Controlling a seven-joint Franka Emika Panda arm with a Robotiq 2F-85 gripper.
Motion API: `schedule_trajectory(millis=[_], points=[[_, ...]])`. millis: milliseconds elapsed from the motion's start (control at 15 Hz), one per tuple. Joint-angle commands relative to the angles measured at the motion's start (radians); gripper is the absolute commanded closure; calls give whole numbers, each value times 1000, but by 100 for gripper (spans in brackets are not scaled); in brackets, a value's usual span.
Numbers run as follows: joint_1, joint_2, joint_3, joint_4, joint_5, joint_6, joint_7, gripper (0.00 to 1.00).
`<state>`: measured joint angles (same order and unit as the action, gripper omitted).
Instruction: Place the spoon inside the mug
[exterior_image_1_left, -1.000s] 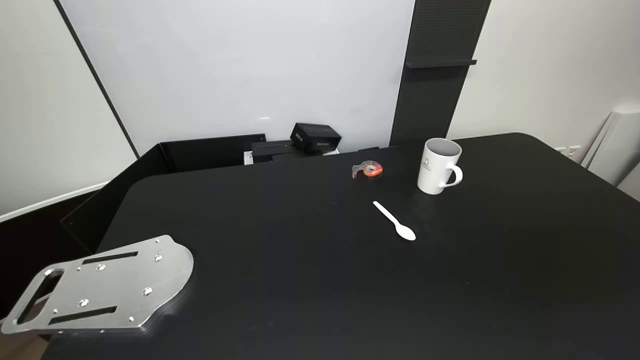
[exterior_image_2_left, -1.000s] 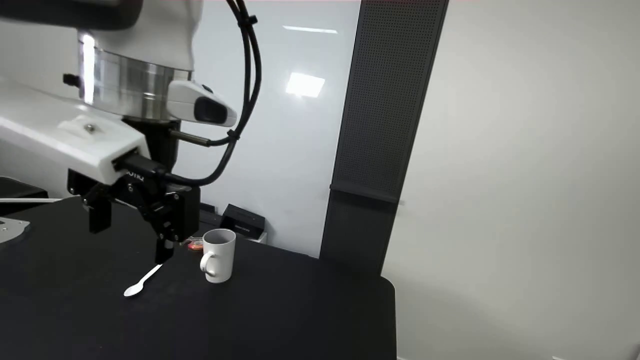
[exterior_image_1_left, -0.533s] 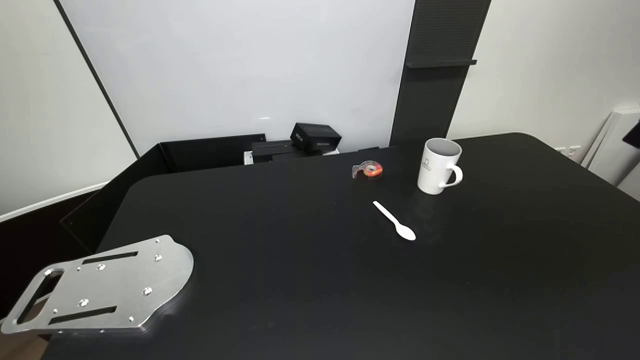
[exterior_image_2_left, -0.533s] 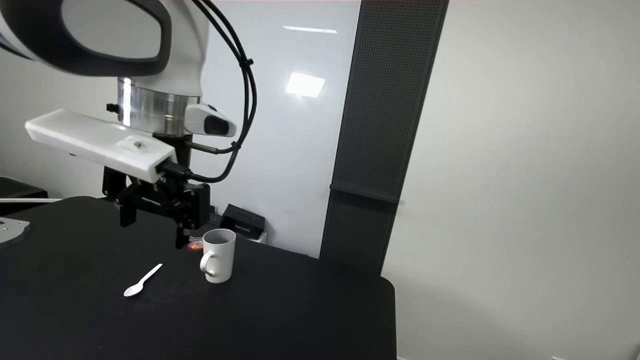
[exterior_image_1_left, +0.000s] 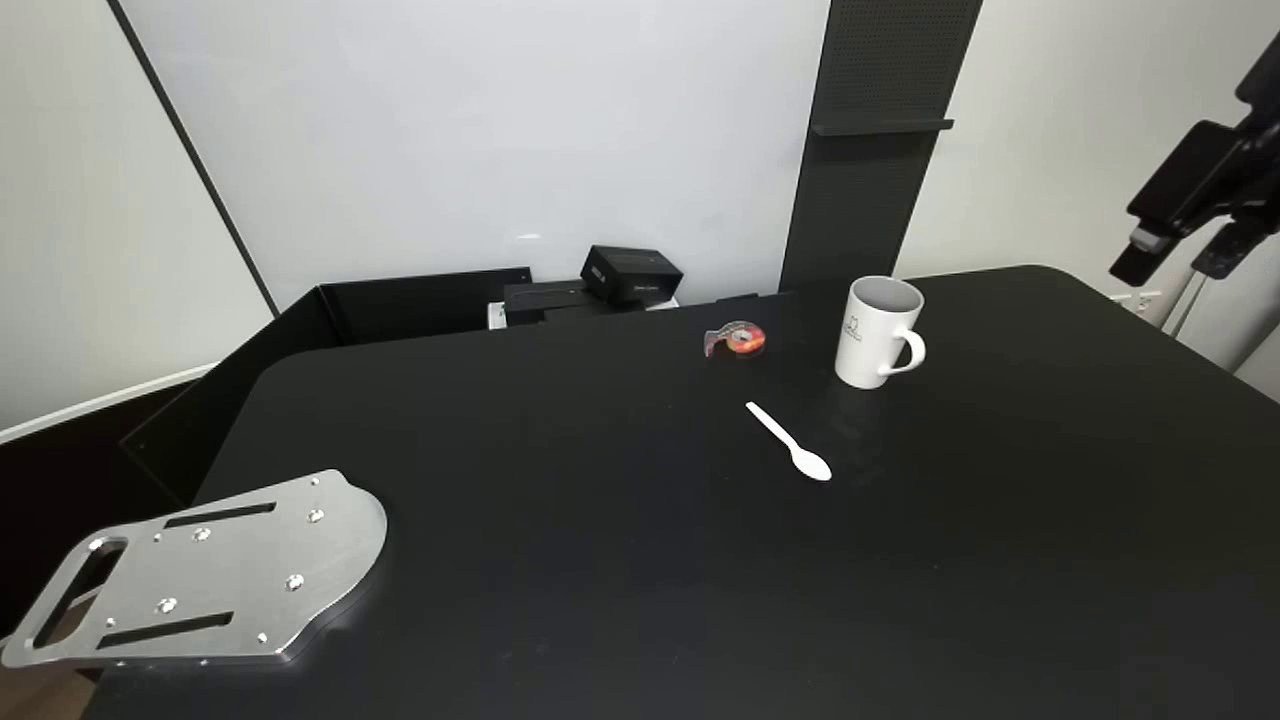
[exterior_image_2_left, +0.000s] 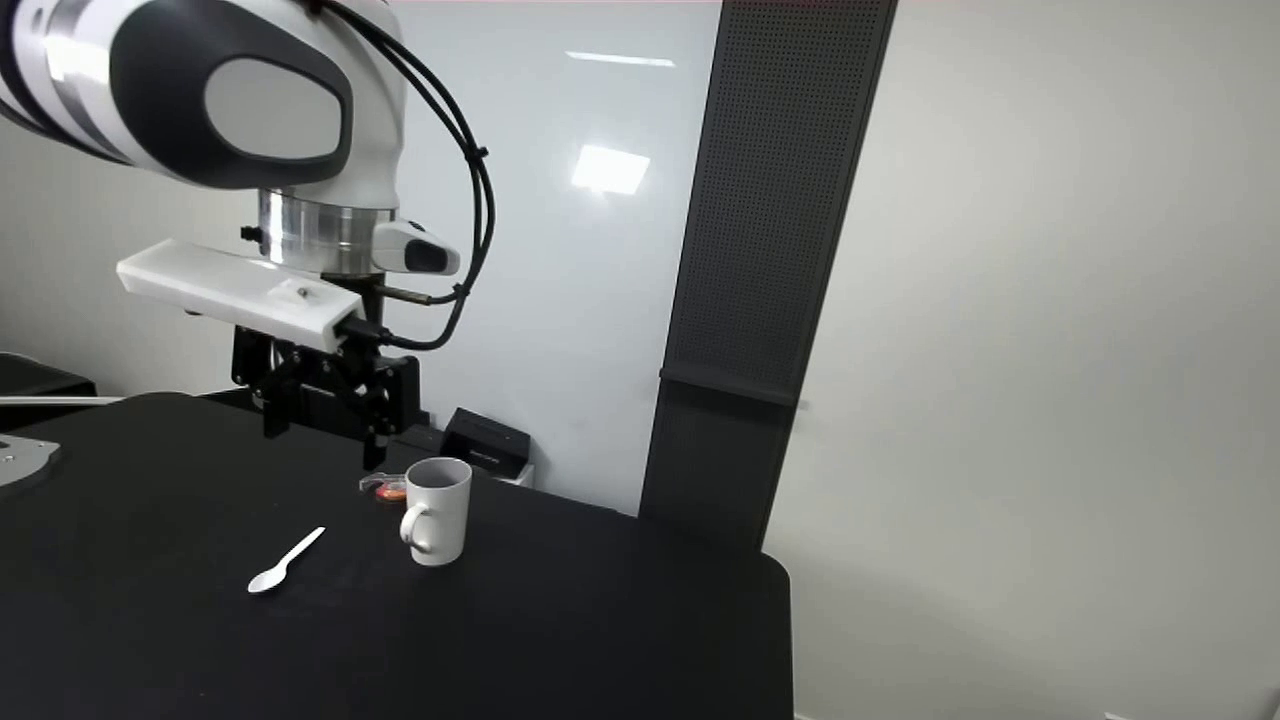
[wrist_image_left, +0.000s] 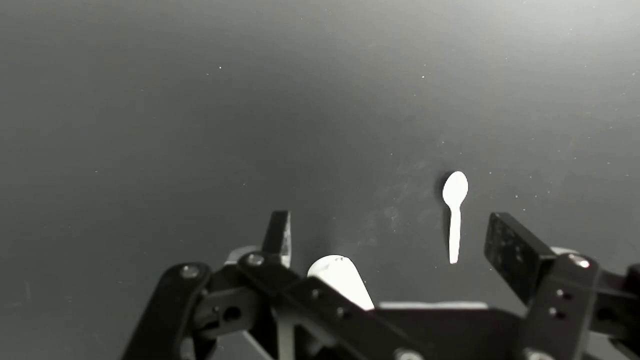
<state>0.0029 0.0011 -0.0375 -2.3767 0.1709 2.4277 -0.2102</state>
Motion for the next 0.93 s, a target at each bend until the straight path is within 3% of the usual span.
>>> schedule_trajectory(millis=[0, 867], points=[[12, 70, 32, 73, -31, 6, 85, 0], [85, 215, 102, 181, -105, 47, 228, 0]])
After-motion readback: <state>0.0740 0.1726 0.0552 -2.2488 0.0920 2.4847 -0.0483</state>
